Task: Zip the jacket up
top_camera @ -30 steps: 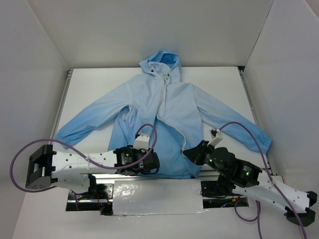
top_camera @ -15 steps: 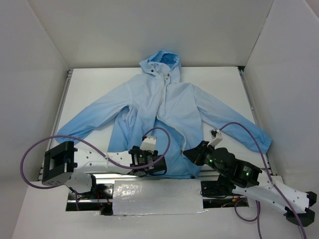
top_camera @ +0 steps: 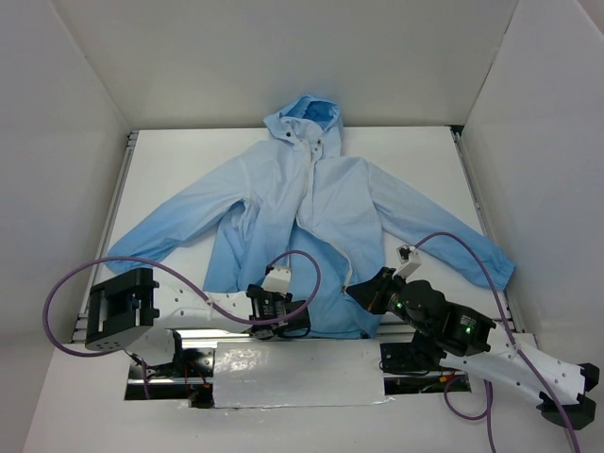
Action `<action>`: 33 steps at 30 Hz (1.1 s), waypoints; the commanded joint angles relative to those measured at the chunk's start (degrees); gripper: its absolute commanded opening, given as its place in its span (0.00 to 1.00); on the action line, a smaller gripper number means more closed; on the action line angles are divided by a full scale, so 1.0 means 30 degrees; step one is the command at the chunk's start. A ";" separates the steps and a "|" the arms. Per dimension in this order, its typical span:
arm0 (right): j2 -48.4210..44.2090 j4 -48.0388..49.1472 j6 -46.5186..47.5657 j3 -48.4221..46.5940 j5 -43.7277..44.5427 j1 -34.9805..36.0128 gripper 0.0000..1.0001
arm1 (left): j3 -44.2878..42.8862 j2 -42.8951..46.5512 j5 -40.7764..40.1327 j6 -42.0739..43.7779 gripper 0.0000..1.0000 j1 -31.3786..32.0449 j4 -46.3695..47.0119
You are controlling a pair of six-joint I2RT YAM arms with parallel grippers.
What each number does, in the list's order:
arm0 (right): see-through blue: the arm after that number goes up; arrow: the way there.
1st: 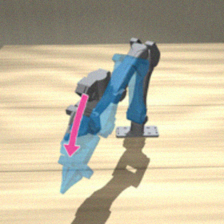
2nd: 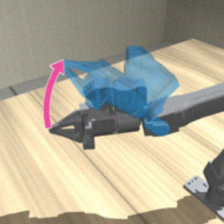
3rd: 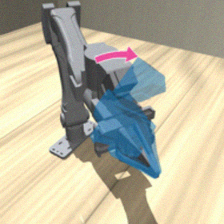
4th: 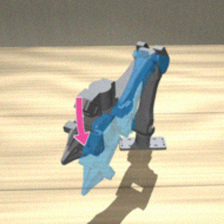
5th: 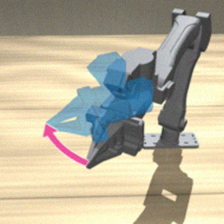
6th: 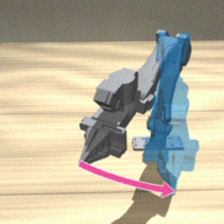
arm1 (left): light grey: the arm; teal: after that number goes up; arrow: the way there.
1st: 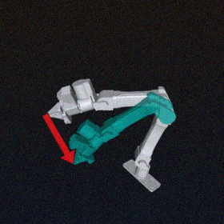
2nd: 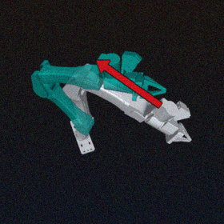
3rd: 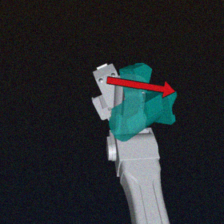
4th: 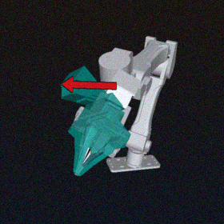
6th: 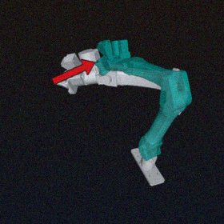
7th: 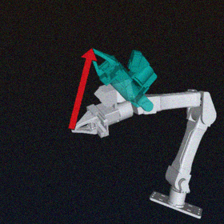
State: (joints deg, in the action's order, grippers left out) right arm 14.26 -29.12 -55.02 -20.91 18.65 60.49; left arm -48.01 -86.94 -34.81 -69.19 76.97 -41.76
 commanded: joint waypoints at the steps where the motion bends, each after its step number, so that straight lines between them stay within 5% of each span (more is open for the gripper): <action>1: 0.0110 0.0890 0.0060 -0.0004 0.0022 -0.0065 0.00 | 0.0300 0.0470 0.0440 -0.0082 0.69 -0.0080 0.0618; 10: 0.0226 0.1036 0.0090 0.0025 -0.0036 -0.0065 0.00 | 0.0710 0.5182 0.0968 0.1354 0.75 -0.0080 0.2376; 18: 0.0226 0.1094 0.0177 -0.0063 -0.0066 -0.0065 0.00 | 0.1177 0.6946 -0.0233 0.0854 0.73 -0.0080 0.0793; 33: 0.0871 0.1330 0.0295 -0.0355 -0.0183 -0.0036 0.00 | 0.2144 0.3669 0.0117 0.1033 0.72 -0.0080 0.2580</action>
State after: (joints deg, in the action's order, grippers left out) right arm 16.34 -28.32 -54.98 -20.91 17.98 60.49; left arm -42.57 -74.81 -34.41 -66.08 76.90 -35.99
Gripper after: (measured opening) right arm 0.173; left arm 0.720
